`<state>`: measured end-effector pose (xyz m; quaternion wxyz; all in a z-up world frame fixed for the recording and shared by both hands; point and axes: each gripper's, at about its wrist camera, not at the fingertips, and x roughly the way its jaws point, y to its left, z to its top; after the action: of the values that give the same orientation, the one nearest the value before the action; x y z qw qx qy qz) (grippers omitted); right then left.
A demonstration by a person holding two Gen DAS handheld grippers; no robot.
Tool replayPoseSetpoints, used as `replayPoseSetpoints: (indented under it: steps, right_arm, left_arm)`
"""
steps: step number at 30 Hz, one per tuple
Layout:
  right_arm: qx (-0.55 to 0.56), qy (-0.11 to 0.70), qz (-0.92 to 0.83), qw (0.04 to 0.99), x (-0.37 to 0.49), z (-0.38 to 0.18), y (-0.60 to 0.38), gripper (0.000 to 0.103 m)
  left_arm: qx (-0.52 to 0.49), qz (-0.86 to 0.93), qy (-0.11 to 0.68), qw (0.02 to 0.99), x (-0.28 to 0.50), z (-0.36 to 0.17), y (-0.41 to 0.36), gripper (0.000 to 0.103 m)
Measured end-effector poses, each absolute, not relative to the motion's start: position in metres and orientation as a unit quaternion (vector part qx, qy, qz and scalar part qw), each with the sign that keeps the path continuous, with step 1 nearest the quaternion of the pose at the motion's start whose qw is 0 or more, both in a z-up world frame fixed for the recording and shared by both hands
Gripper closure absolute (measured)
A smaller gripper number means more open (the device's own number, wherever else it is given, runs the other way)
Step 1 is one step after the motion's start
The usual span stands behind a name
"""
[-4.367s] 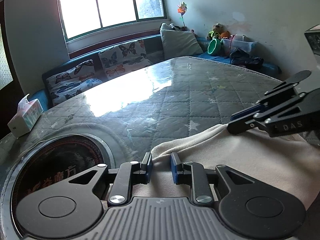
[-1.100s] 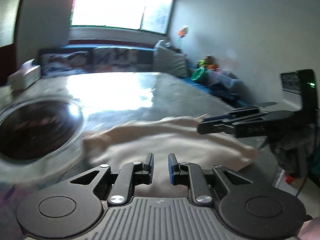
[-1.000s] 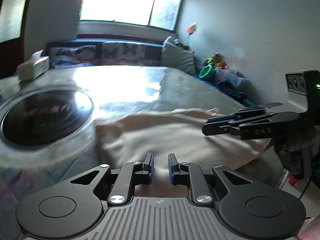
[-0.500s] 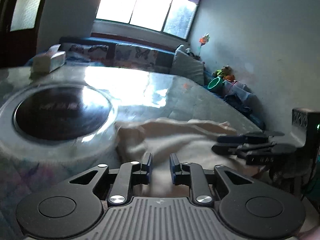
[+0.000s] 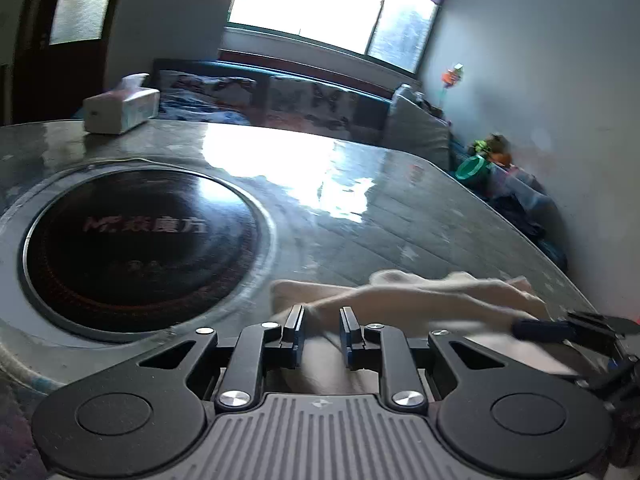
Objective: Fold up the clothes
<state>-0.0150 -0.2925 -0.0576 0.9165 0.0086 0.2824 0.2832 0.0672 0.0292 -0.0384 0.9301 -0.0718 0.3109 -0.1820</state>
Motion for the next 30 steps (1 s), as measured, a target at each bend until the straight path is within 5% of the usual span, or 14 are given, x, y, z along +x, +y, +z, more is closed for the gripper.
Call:
replayPoseSetpoints:
  steps: [3, 30]
  right_arm:
    - [0.015, 0.284, 0.293, 0.913, -0.014, -0.057, -0.294, 0.018]
    - [0.042, 0.291, 0.32, 0.901, -0.01, -0.057, -0.297, 0.0]
  left_arm:
    - [-0.063, -0.151, 0.316, 0.935, 0.072, -0.041, 0.03, 0.069]
    - [-0.068, -0.23, 0.306, 0.921, 0.067, -0.023, -0.016, 0.071]
